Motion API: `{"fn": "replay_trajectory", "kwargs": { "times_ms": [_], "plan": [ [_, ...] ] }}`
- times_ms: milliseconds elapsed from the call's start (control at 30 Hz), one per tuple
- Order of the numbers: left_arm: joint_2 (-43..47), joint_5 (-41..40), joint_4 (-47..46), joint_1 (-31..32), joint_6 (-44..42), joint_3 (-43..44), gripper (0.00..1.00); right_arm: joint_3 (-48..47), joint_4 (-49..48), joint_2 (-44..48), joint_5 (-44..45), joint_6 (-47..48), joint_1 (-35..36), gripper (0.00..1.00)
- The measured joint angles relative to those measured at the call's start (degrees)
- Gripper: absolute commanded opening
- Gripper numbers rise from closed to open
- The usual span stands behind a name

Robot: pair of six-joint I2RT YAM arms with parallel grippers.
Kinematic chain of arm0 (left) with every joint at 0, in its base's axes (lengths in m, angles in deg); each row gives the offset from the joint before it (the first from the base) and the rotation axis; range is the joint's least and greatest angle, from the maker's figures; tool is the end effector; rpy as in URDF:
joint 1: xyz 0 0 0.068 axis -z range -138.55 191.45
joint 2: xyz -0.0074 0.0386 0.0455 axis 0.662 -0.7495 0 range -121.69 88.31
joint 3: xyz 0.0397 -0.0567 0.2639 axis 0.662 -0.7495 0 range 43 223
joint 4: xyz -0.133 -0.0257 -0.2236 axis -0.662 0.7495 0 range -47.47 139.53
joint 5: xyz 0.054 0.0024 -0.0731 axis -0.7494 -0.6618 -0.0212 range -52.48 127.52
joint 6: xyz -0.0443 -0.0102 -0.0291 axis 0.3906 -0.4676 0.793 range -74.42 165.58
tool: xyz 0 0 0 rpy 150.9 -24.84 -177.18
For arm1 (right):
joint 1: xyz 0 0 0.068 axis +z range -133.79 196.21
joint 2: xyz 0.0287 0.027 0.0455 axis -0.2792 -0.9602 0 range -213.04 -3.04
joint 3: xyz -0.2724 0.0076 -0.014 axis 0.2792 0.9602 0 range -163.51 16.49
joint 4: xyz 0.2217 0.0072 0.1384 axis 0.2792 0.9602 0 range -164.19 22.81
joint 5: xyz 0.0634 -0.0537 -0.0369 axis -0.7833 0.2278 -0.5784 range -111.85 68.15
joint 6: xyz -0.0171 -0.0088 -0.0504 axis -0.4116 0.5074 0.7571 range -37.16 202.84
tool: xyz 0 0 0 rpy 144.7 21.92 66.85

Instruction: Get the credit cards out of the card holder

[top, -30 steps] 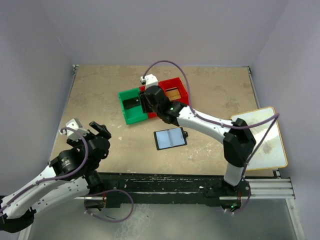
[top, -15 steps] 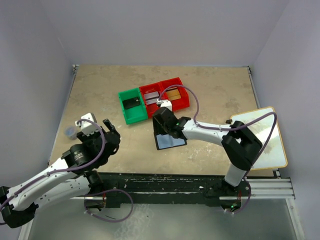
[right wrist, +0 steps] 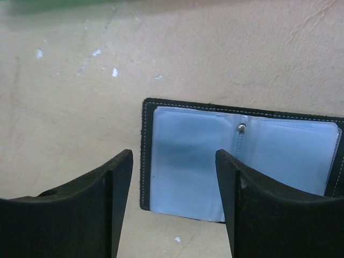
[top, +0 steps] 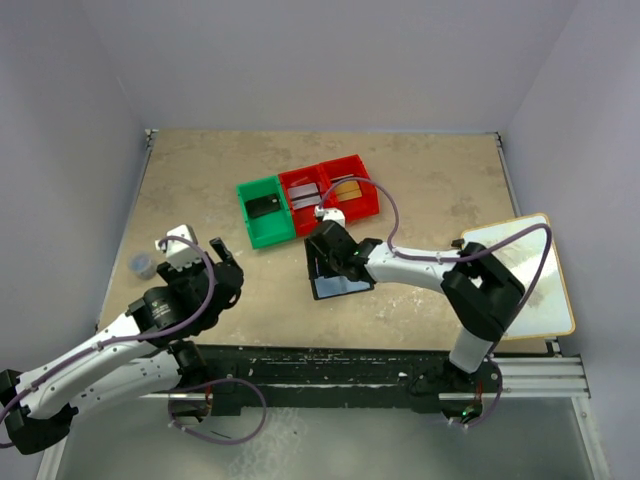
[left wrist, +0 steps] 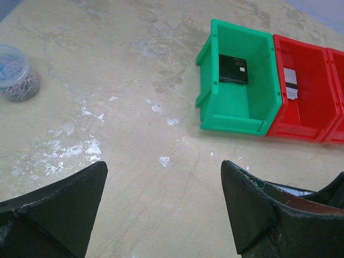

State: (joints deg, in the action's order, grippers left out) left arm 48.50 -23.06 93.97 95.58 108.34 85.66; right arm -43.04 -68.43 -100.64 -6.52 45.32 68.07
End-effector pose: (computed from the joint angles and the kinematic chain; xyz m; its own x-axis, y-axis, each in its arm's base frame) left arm 0.0950 -0.0786 0.2859 -0.2550 -0.3927 -0.8836 -0.3632 0.8858 -0.2889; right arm 0.2314 0.2797 0.1963 -0.7294 0.0223 -0.6837 -0.2475 0.9232 0.2941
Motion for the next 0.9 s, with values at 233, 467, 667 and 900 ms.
{"fn": "replay_trajectory", "kwargs": {
  "times_ms": [233,467,667,900],
  "plan": [
    [-0.35,0.39,-0.22,0.0,-0.46,0.0,0.84,-0.92,1.2,-4.79,0.44,0.72,0.02,0.66],
    [-0.52,0.48,-0.74,0.0,-0.52,-0.02,0.84,-2.64,2.05,-6.73,3.04,0.83,0.76,0.66],
    [-0.59,0.63,-1.05,0.0,-0.85,-0.04,0.84,-3.34,2.67,-7.72,6.43,-0.02,1.97,0.57],
    [-0.83,0.96,-1.22,0.0,-0.9,-0.07,0.84,-0.5,-0.26,-6.23,5.88,-0.09,1.66,0.43]
  ]
}}
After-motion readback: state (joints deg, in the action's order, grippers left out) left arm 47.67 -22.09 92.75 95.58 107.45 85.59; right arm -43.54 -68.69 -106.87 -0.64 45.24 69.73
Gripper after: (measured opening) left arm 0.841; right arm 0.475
